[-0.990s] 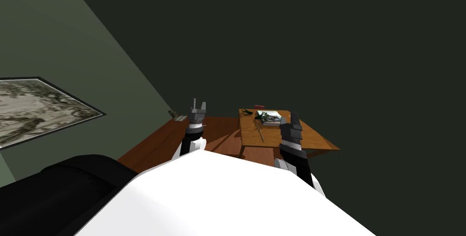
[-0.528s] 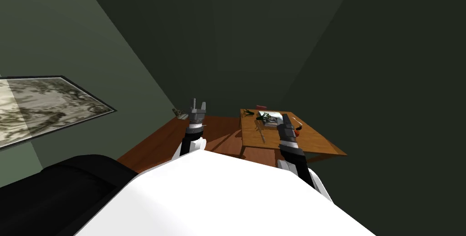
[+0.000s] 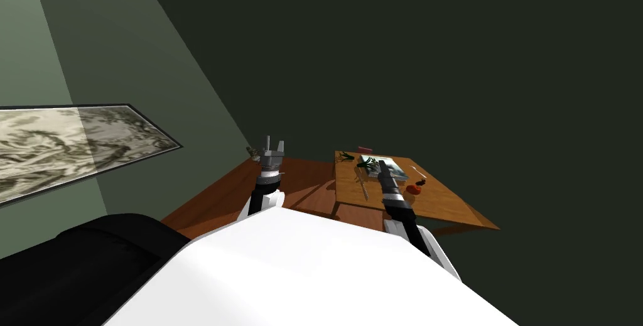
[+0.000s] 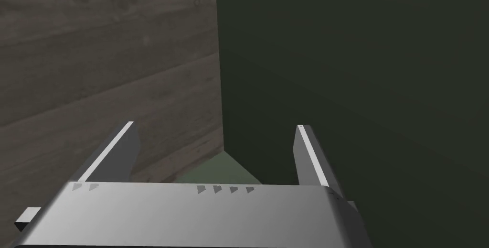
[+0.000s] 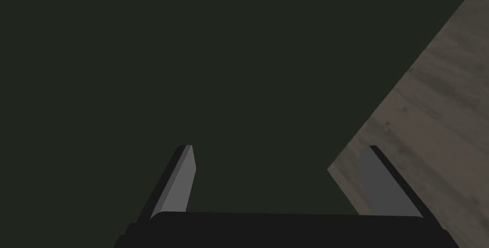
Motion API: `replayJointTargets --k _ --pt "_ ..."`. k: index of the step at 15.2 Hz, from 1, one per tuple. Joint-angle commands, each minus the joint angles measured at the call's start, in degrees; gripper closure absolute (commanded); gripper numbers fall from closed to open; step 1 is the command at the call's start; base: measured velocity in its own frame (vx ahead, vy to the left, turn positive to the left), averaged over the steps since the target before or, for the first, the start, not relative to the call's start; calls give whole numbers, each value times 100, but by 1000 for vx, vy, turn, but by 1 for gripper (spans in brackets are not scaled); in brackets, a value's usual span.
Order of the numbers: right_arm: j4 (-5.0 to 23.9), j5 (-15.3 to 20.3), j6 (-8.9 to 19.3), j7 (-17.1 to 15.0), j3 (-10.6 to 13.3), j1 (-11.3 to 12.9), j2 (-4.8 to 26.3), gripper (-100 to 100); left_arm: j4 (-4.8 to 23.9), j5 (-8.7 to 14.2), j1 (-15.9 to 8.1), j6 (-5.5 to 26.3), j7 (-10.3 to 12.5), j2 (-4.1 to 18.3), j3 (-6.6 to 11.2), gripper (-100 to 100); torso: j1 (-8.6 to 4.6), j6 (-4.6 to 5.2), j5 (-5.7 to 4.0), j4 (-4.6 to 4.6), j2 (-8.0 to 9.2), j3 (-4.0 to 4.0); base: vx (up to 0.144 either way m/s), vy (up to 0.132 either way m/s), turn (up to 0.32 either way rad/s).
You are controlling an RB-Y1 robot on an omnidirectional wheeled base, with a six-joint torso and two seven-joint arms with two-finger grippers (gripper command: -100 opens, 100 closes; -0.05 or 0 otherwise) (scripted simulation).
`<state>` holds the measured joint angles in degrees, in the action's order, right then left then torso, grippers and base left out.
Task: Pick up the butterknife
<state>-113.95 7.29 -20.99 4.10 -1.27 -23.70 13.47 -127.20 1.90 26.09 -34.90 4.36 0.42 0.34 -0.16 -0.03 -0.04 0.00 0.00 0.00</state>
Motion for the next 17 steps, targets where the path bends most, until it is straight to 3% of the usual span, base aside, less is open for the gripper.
replayJointTargets --k 1,4,12,13,15,17 --pt "230 41 18 47 0 19 112 -100 0 0 0 0 0 0 0 0 0 0 0 0 0 0 -13 -28 137" --pt "691 158 160 161 2 239 357 -100 0 0 0 0 0 0 0 0 -2 2 0 0 3 1 -19 -34 154" --pt "1374 284 314 285 5 479 574 -100 0 0 0 0 0 0 0 0 4 1 1 0 1 1 -14 -25 110" --pt "1564 349 395 351 6 605 673 -100 0 0 1 0 0 0 0 0 3 4 1 0 1 1 -11 -25 143" --pt "1688 349 395 351 6 605 673 -100 0 0 0 0 0 0 0 0 1 2 0 0 0 0 -14 -28 111" --pt "2011 416 478 417 8 734 765 -100 0 0 0 0 0 0 0 0 2 0 0 0 2 1 -22 -27 151"
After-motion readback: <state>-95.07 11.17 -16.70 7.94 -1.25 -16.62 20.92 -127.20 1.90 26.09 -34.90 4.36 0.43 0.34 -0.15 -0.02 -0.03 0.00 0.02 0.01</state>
